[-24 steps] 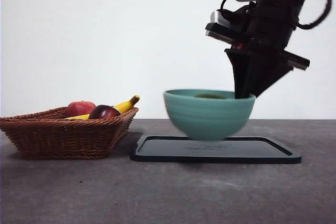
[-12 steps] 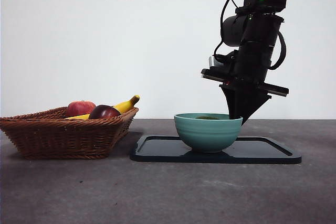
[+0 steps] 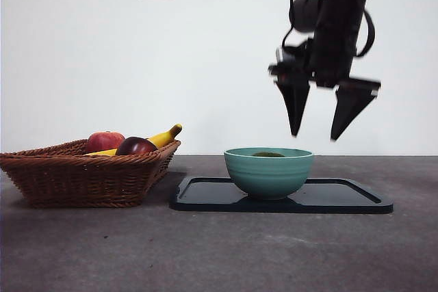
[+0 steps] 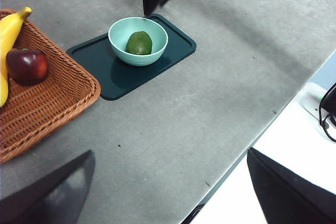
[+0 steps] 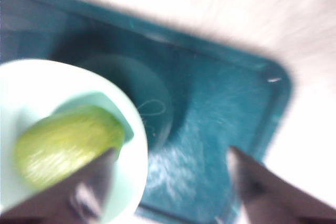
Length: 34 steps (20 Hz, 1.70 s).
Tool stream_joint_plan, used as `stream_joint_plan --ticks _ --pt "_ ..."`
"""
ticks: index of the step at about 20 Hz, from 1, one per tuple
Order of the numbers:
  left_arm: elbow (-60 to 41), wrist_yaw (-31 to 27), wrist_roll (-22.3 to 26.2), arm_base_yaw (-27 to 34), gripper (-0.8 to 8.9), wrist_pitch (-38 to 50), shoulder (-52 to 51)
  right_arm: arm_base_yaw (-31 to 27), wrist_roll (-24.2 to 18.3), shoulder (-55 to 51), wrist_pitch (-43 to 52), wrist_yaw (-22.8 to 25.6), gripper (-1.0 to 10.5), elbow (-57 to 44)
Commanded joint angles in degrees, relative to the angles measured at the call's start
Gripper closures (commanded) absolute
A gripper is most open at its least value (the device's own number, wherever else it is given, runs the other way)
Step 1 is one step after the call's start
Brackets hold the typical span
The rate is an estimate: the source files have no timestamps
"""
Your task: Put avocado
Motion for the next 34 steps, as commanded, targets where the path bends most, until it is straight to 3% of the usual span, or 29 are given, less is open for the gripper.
stream_joint_plan --ticks 1,7,13,18,21,25,31,32,33,34 --pt "0.57 -0.15 0.68 -0.46 3.50 0.66 0.04 0.48 -1.46 -2.93 -3.08 0.42 4.8 2.03" --pt "0.57 -0.15 0.70 -0.46 3.50 0.77 0.04 0.76 -1.55 -22.91 -13.22 11.28 3.9 -2.21" --pt "0.57 -0.15 0.68 -0.46 3.50 0.68 0.04 2.01 -1.51 -48.24 -11.17 10.99 3.9 -19.47" --pt "0.57 -0.15 0.68 -0.46 3.50 0.66 0.04 3.63 -1.46 -71.21 -6.45 6.29 3.9 -34.49" --pt "0.57 -0.15 0.68 -0.46 3.50 0.66 0.04 3.67 -1.42 -81.05 -6.78 6.12 3.9 -38.97" --pt "0.57 -0.15 0.68 -0.46 3.50 0.66 0.04 3.67 -0.96 -88.63 -7.26 6.08 3.9 -40.30" --pt "0.57 -0.13 0.68 -0.46 3.58 0.66 0.04 3.67 -0.39 -90.44 -7.15 6.10 4.1 -40.30" --pt "0.57 -0.15 0.68 -0.48 4.58 0.66 0.04 3.67 -0.39 -90.44 -7.15 6.10 5.6 -40.30" --pt "0.57 -0.15 0.66 -0.46 6.80 0.66 0.04 3.67 -0.39 -90.44 -7.21 6.10 8.3 -40.30" --pt "0.57 -0.15 0.52 -0.46 7.98 0.74 0.04 3.67 -0.35 -90.44 -7.10 6.10 9.2 -40.30"
